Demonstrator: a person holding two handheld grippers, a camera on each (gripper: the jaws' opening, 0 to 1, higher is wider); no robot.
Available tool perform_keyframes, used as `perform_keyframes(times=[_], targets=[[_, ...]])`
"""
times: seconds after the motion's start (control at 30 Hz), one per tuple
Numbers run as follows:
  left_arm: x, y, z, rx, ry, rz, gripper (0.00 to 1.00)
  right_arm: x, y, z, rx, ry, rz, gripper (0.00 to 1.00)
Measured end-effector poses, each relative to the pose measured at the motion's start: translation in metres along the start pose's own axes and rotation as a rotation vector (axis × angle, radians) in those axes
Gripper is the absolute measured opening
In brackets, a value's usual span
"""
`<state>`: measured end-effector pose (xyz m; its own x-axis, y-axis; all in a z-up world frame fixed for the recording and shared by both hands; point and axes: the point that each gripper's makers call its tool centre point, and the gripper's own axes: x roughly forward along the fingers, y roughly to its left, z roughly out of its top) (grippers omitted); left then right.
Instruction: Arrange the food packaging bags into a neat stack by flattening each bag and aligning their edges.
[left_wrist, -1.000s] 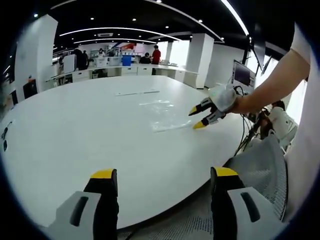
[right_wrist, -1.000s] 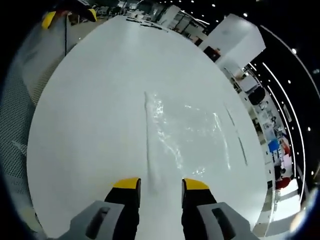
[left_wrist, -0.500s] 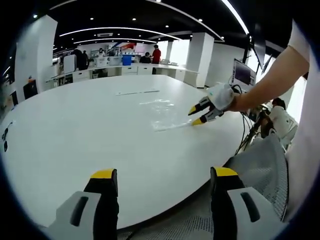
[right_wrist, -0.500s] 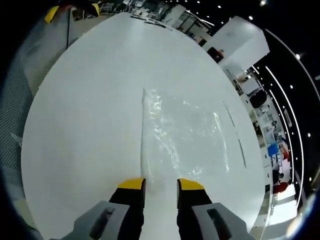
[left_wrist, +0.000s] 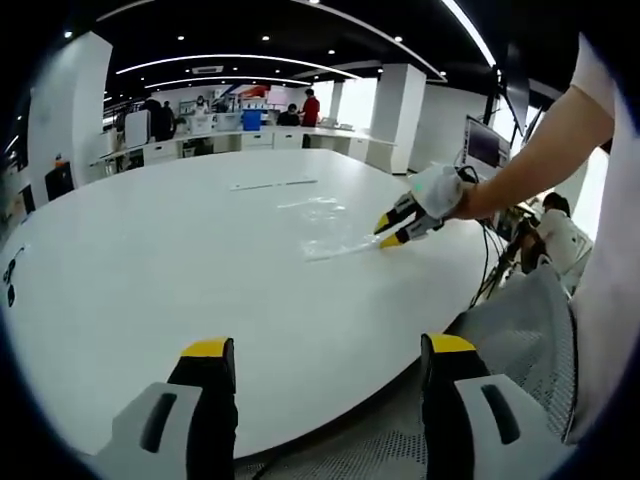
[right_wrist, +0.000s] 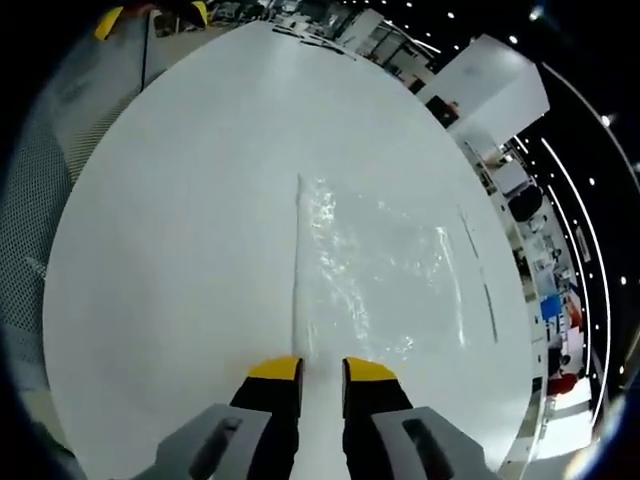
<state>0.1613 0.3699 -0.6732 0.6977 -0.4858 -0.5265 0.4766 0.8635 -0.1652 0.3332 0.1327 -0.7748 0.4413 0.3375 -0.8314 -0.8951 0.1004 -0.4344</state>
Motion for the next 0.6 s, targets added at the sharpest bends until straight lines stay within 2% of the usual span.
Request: perform_keyframes(times=[0.33, 0.4, 0.6], targets=[[0.0001, -0.0007, 0.0, 0.004, 0.002, -0.001, 0.74, 0.0023, 0.0049, 0.0, 0.025, 0.0, 0.048, 0.0], [0.0001, -0.0004, 0.0, 0.005, 0.001, 0.001, 0.74, 0.0023, 0.0049, -0.0002, 0.066, -0.003, 0.056, 0.0], [0.0001, 0.001, -0.0009, 0.005, 0.001, 0.004, 0.74, 0.0033, 0.0066, -0.0018, 0.067, 0.001, 0.07, 0.0]])
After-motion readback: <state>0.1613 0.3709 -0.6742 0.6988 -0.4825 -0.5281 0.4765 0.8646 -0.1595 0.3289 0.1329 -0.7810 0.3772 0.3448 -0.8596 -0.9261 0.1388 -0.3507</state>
